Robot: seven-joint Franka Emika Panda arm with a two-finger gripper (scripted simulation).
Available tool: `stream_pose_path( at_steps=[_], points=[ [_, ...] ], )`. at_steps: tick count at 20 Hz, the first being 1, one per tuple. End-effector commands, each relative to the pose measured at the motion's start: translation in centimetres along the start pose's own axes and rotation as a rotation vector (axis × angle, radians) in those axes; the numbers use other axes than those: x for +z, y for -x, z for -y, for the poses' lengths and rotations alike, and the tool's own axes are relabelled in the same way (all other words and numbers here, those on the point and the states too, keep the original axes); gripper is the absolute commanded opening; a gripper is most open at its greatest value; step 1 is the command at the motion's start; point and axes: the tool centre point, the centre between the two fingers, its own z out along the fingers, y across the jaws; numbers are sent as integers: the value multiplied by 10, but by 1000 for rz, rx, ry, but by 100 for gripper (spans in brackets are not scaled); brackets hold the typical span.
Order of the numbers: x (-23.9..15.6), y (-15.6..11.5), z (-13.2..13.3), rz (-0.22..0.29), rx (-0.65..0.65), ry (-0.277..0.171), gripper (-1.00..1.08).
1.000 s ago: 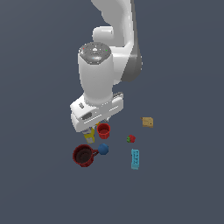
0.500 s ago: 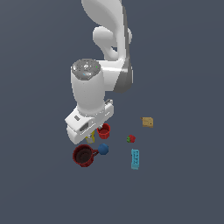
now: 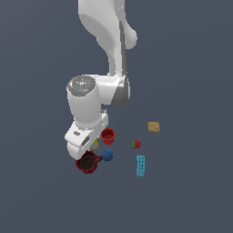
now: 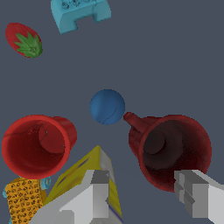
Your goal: Pick up a designated object from a clutter of objects.
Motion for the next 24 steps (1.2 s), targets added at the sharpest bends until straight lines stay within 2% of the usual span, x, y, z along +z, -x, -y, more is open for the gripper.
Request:
stream_pose_path(
  at_steps=[1,12,24],
  points=[
    [9,4,-5,-4,-57,9,28],
    [35,17,-17,-12,-215,33,28],
    [45,19,-19,-13,-239,37,28]
  ],
)
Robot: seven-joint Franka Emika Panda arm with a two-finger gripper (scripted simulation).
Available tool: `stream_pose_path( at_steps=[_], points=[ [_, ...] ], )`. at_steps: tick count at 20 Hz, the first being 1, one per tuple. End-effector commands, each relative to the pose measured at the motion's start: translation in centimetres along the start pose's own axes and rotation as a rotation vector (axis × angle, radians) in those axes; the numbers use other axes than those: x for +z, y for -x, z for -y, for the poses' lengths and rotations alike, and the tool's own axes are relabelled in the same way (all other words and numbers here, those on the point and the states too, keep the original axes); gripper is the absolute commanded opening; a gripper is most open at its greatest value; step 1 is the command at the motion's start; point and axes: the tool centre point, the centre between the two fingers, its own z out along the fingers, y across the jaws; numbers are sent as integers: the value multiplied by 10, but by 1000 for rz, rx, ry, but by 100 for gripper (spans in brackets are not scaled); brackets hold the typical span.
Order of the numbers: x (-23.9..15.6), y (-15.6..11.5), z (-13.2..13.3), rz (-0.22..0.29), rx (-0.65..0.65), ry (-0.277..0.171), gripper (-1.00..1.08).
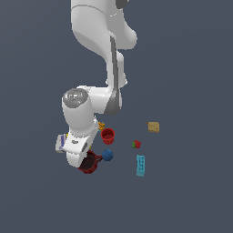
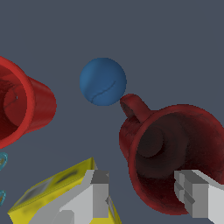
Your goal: Pick up a designated object from a clutter of objects.
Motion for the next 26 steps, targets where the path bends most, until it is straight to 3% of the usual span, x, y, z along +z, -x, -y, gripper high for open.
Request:
stream_pose_path(
  at_steps=[1,9,10,26],
  points=[
    [6,0,0,0,-1,-1,28],
    [28,0,1,0,-4,0,28],
    [28,0,1,0,-4,0,-100],
    [21,3,4,0,-4,1,-100]
  ],
)
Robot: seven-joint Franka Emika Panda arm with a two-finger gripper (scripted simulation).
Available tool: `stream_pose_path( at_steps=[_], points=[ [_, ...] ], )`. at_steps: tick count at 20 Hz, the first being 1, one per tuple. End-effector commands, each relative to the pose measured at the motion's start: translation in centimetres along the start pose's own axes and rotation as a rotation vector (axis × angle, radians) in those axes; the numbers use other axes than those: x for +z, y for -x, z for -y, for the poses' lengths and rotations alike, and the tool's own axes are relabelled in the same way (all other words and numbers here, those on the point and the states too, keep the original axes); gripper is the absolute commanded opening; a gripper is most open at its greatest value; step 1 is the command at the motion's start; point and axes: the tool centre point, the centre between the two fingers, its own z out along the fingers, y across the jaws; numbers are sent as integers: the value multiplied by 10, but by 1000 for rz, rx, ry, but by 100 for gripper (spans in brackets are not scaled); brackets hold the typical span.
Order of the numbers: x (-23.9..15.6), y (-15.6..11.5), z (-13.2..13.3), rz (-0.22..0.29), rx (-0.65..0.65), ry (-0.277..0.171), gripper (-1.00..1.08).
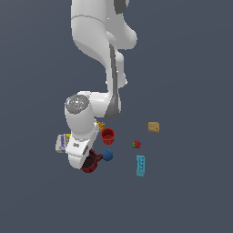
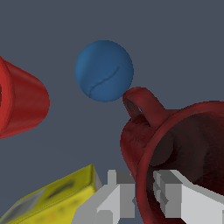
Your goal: Pick up a designated object from a clutter of objects.
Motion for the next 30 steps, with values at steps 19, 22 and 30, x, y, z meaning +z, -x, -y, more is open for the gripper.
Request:
stream_pose_path(
  at_steps=[19,22,30],
  points=[
    [-115,42,50,1,0,4,-100],
    [-139,51,61,0,0,4,-100],
    [-205,76,90,-2,-1,4,-100]
  ],
)
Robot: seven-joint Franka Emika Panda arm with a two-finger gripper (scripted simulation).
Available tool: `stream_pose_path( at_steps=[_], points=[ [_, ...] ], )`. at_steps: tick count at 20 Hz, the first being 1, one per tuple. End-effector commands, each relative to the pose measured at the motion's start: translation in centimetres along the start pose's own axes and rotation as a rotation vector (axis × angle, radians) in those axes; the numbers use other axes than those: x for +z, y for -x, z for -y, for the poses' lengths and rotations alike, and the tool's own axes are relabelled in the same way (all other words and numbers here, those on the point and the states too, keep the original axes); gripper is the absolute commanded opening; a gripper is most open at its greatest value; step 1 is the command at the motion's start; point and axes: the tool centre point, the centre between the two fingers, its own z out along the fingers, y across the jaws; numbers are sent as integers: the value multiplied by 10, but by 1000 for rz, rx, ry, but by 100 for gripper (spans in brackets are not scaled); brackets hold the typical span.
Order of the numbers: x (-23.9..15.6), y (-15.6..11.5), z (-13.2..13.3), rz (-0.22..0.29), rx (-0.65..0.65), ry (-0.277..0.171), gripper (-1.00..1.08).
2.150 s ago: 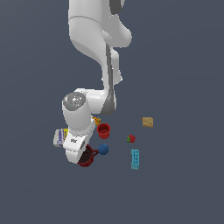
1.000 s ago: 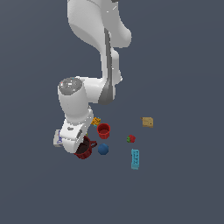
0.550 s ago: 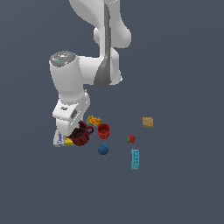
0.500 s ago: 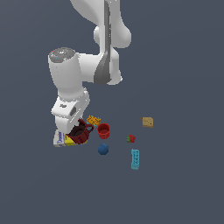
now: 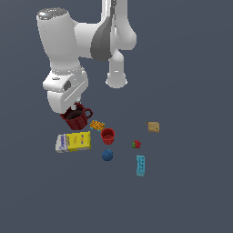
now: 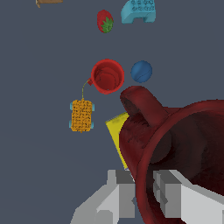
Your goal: Pick up a designated object from a clutter of objects.
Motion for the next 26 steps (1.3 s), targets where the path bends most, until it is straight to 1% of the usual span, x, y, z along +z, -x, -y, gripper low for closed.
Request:
stream_pose_path(
  at_steps=[1,16,21,26],
  points=[
    [-23,8,9,-1,0,4,-100],
    [-162,59,66,-3,0,4,-100],
    [-196,72,79,-2,1,3,-100],
    [-220,81,87,0,1,3,-100]
  ],
)
